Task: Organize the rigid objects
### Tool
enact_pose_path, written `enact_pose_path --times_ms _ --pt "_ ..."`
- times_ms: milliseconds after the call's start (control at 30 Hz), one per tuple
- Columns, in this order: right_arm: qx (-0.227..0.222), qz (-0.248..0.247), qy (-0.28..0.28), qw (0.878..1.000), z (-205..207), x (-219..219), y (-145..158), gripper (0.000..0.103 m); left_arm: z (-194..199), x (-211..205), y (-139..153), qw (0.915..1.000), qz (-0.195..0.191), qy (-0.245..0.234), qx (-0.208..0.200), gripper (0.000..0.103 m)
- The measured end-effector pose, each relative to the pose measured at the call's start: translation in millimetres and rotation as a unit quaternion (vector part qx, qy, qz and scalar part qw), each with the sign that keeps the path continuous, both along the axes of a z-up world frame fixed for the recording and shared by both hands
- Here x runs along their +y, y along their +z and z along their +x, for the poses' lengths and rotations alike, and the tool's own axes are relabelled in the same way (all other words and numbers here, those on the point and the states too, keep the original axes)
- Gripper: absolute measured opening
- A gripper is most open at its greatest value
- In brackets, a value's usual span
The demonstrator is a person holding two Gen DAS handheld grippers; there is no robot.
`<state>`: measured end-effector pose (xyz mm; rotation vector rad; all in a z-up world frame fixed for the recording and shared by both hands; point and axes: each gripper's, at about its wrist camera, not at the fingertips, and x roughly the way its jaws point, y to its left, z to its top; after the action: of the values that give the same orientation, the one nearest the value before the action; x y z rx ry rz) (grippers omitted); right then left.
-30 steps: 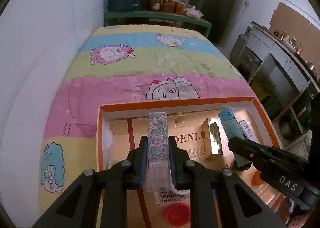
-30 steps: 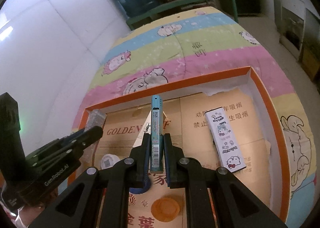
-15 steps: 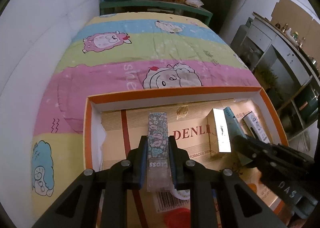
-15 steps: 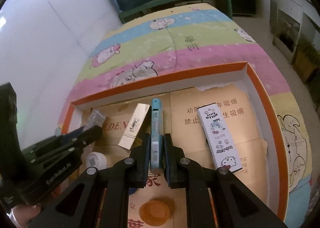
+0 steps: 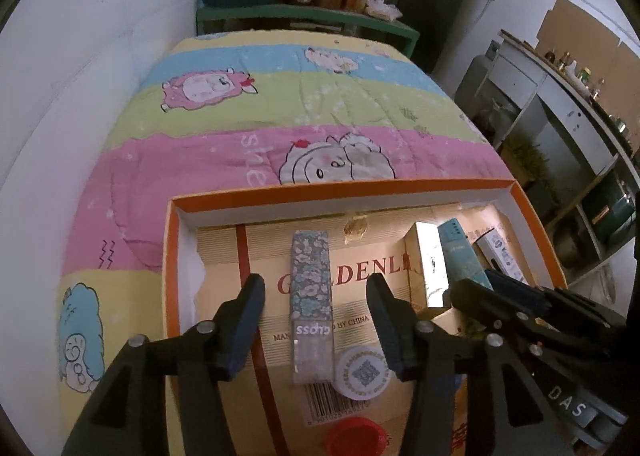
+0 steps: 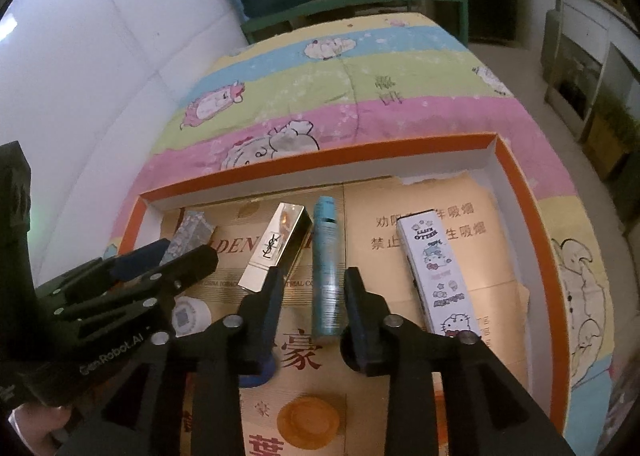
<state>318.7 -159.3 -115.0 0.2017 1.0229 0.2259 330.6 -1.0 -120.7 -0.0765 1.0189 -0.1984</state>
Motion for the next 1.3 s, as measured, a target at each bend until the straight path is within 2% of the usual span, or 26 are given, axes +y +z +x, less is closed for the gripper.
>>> enact_pose_path --times_ms 300,433,767,933,1067,1300 --pt "-0.027 -0.018 0.003 0.999 -12 2 13 0.037 -14 -2 13 0.9998 -0.002 -0.006 -0.019 0.053" --pt "-0.037 -0.023 -0.003 0.999 -21 -3 19 0.049 -26 -2 23 0.9994 -0.012 -0.005 -0.031 0.053" --pt "-0.078 -0.038 -0.015 0.996 -60 -14 46 0.05 -67 -5 51 0.9971 -0.023 -0.002 -0.072 0.053" --pt "-0.084 -0.037 -0.021 0.996 -79 -19 53 0.051 -88 -4 61 0.9959 -0.021 0.003 -0.088 0.053" --pt "-0.089 -0.043 -0.024 0.995 -97 -21 57 0.056 -106 -4 67 0.9949 -0.024 0.004 -0.098 0.06" --pt "-0.106 -0.054 -0.026 0.993 -131 -18 67 0.056 -133 -8 76 0.9935 -0.025 0.003 -0.111 0.06"
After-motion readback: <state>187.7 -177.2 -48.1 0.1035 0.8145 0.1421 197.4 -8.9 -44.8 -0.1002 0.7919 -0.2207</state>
